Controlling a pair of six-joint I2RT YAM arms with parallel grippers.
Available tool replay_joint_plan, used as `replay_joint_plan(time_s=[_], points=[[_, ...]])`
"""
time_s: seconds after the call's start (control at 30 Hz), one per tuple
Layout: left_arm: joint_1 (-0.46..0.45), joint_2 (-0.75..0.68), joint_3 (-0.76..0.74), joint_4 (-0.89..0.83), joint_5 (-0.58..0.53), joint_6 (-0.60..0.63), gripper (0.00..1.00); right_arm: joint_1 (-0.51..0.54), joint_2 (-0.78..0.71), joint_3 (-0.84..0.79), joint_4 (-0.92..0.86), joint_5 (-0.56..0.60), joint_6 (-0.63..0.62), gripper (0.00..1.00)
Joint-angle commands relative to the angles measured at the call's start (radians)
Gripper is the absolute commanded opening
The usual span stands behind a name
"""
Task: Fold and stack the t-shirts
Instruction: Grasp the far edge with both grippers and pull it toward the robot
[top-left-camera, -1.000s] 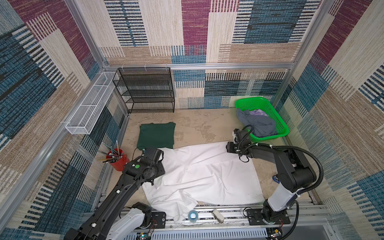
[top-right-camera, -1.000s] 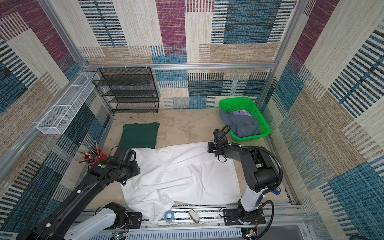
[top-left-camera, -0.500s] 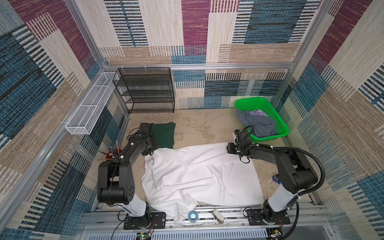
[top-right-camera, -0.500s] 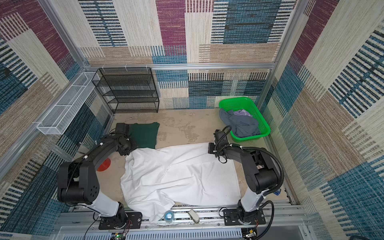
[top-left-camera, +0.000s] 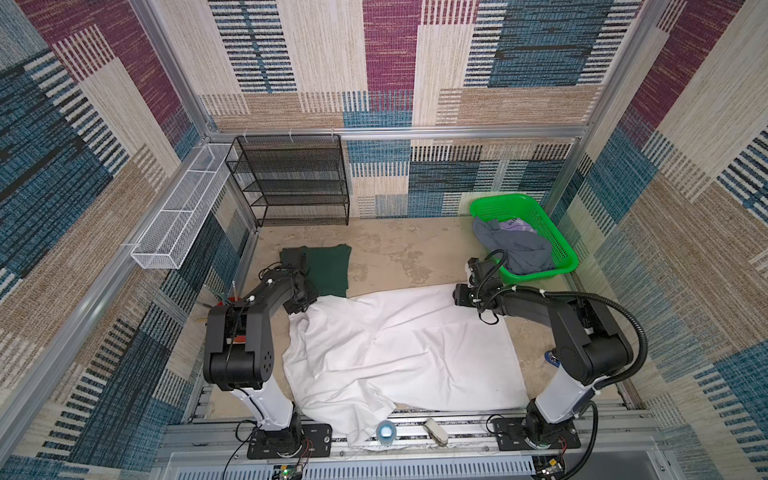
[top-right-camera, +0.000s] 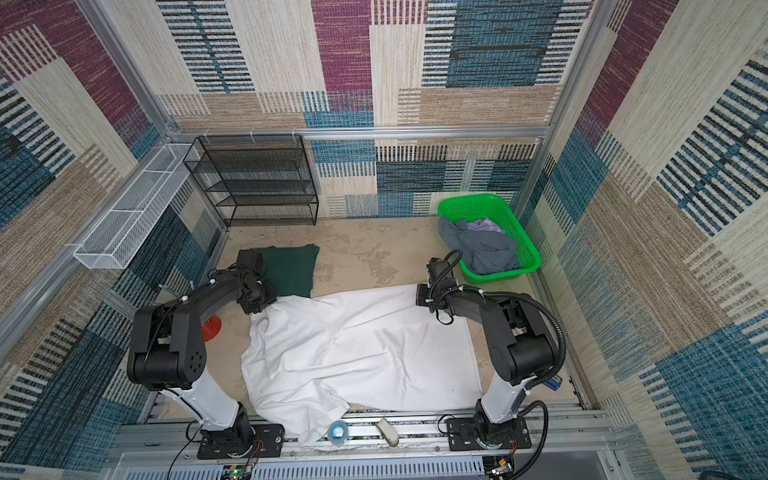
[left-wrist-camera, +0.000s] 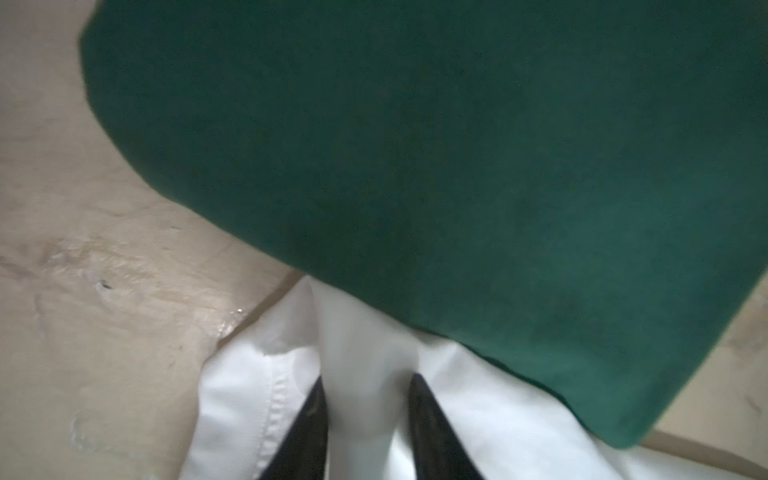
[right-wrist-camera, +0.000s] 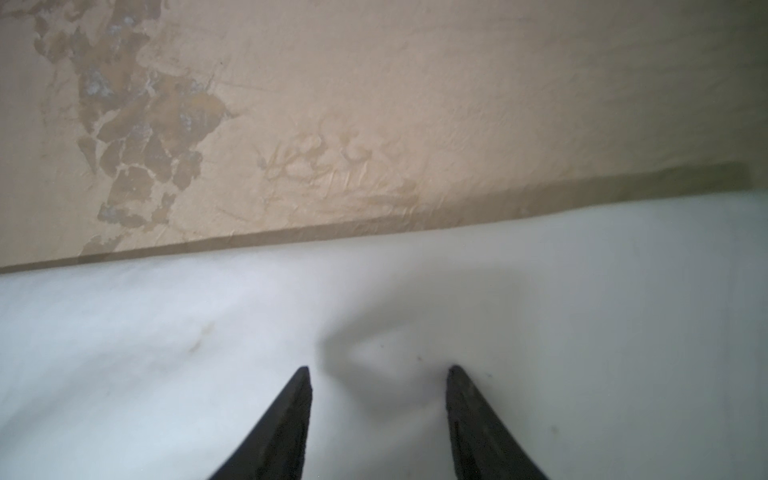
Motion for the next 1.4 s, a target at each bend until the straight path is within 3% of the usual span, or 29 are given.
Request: replay_joint_plan(time_s=[0.0, 0.07, 0.3, 0.43, 0.7, 1.03, 1.1, 1.23, 1.37], points=[[0.011, -0.009, -0.009, 0.036, -0.011, 0.017, 0.08, -0.001, 0.005, -0.006, -0.115, -0.004, 0.002, 0.54], [0.009, -0.048, -0.018, 0.048, 0.003, 0.03, 0.0, -0.001, 0.002, -0.011, -0.117, 0.004, 0.003, 0.54], [0.01, -0.299, -0.078, 0.041, 0.028, 0.081, 0.0, -0.021, 0.005, -0.008, -0.07, -0.039, 0.009, 0.54], [0.01, -0.389, -0.077, 0.048, -0.024, 0.141, 0.0, -0.032, 0.064, 0.037, -0.033, -0.076, -0.002, 0.53], [0.022, -0.295, 0.044, 0.099, -0.1, 0.196, 0.0, -0.033, 0.201, 0.192, 0.019, -0.142, 0.016, 0.5], [0.092, -0.014, 0.346, 0.07, -0.106, 0.178, 0.0, -0.035, 0.347, 0.502, -0.057, -0.125, -0.029, 0.51], [0.1, 0.05, 0.4, 0.045, -0.107, 0.178, 0.08, -0.035, 0.343, 0.529, -0.055, -0.126, -0.045, 0.52], [0.114, 0.174, 0.533, -0.069, -0.125, 0.173, 0.44, -0.035, 0.26, 0.506, -0.049, -0.08, -0.062, 0.59], [0.11, 0.169, 0.551, -0.16, -0.205, 0.135, 0.49, -0.034, 0.181, 0.443, -0.109, -0.103, -0.062, 0.59]])
